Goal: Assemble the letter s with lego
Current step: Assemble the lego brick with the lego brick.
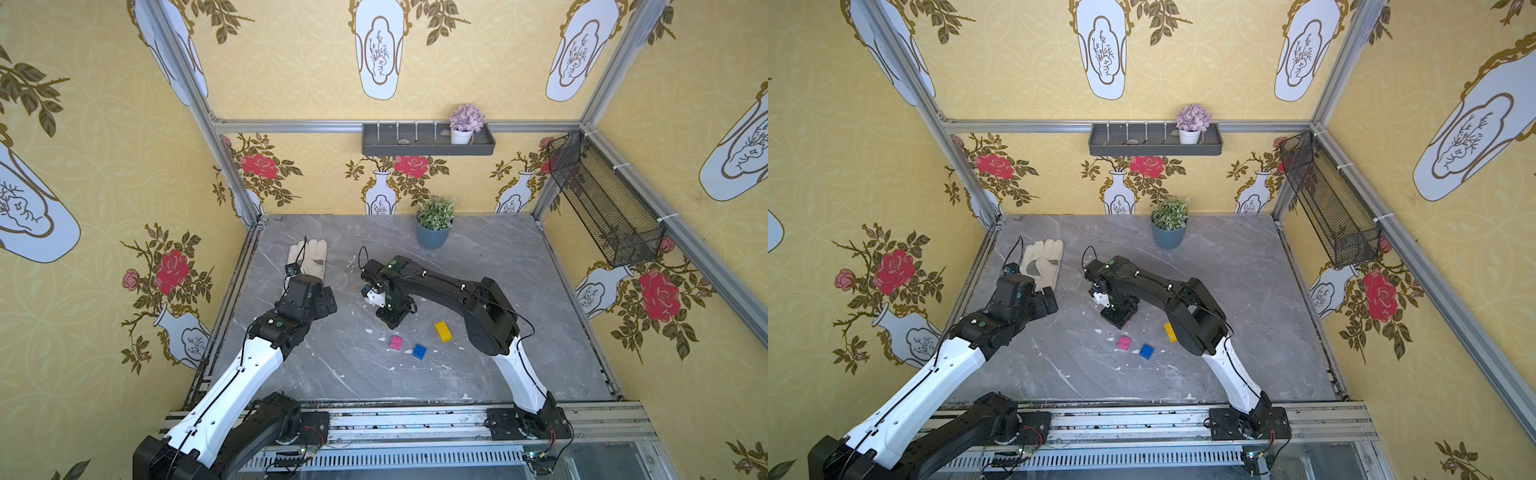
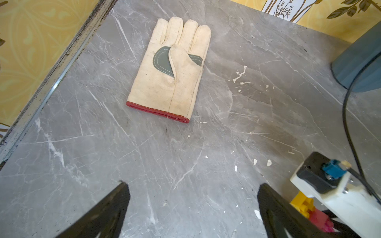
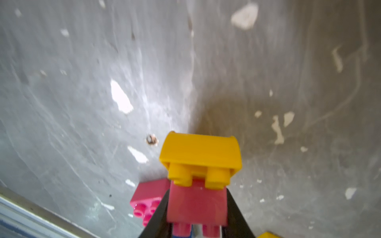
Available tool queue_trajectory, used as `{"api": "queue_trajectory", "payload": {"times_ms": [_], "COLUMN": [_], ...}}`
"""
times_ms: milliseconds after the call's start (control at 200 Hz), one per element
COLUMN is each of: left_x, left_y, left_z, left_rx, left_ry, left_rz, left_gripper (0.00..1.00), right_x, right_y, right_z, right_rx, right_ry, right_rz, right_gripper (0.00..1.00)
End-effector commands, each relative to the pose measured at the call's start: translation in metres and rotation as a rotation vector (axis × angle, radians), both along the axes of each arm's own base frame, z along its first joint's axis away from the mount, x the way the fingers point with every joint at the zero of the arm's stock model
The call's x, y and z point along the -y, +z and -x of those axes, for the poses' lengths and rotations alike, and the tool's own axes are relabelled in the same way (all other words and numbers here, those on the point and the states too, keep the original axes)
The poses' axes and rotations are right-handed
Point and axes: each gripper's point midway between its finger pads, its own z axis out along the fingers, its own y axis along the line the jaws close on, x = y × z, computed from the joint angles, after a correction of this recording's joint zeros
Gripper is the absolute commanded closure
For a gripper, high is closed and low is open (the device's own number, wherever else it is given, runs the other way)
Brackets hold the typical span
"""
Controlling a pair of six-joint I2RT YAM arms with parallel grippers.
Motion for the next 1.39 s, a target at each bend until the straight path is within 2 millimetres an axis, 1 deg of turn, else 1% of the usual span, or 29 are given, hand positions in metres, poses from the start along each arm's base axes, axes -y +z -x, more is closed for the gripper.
{"api": "queue_trajectory", "payload": {"times_ms": [0, 100, 235, 405, 430, 505, 550, 605, 690, 815, 990, 1160, 1240, 1390], "left_x": [0.003, 0.004, 0.004, 0.003, 0.003, 0.003, 0.003, 0.004, 0.005, 0.005, 0.006, 0.006, 0.006, 0.007], "left_y": [-0.002, -0.002, -0.003, -0.003, -0.003, -0.003, -0.004, -0.004, -0.004, -0.005, -0.008, -0.010, -0.011, -0.012], "left_z": [-0.001, -0.001, -0.001, 0.000, 0.001, 0.001, 0.001, 0.001, 0.000, -0.001, 0.001, 0.002, 0.002, 0.002], "left_rx": [0.003, 0.004, 0.002, 0.000, -0.001, -0.001, -0.003, -0.004, -0.003, -0.004, -0.012, -0.017, -0.020, -0.024], "left_ry": [-0.010, -0.011, -0.012, -0.009, -0.009, -0.008, -0.009, -0.010, -0.014, -0.017, -0.022, -0.024, -0.025, -0.027], "left_rz": [0.011, 0.018, 0.022, 0.019, 0.017, 0.017, 0.018, 0.019, 0.020, 0.023, 0.021, 0.021, 0.021, 0.024], "left_gripper": [0.01, 0.01, 0.01, 0.01, 0.01, 0.01, 0.01, 0.01, 0.01, 0.01, 0.01, 0.01, 0.01, 0.01], "right_x": [0.018, 0.023, 0.020, 0.018, 0.017, 0.014, 0.013, 0.012, 0.008, 0.003, 0.003, 0.003, 0.005, 0.007], "right_y": [0.003, 0.001, -0.001, -0.004, -0.003, -0.001, 0.001, 0.004, 0.009, 0.013, 0.009, 0.007, 0.006, 0.005], "right_z": [0.014, 0.016, 0.012, 0.007, 0.005, 0.001, -0.002, -0.006, -0.009, -0.009, -0.004, -0.001, -0.001, -0.005], "right_rx": [-0.044, -0.050, -0.044, -0.028, -0.022, -0.005, 0.005, 0.021, 0.040, 0.044, 0.024, 0.022, 0.032, 0.066], "right_ry": [-0.030, -0.029, -0.028, -0.033, -0.036, -0.046, -0.061, -0.077, -0.100, -0.110, -0.111, -0.114, -0.114, -0.116], "right_rz": [0.051, 0.069, 0.077, 0.083, 0.081, 0.068, 0.058, 0.046, 0.016, -0.019, -0.027, -0.031, -0.025, -0.012], "right_gripper": [0.76, 0.74, 0.70, 0.57, 0.54, 0.49, 0.44, 0.43, 0.43, 0.44, 0.48, 0.48, 0.52, 0.64]}}
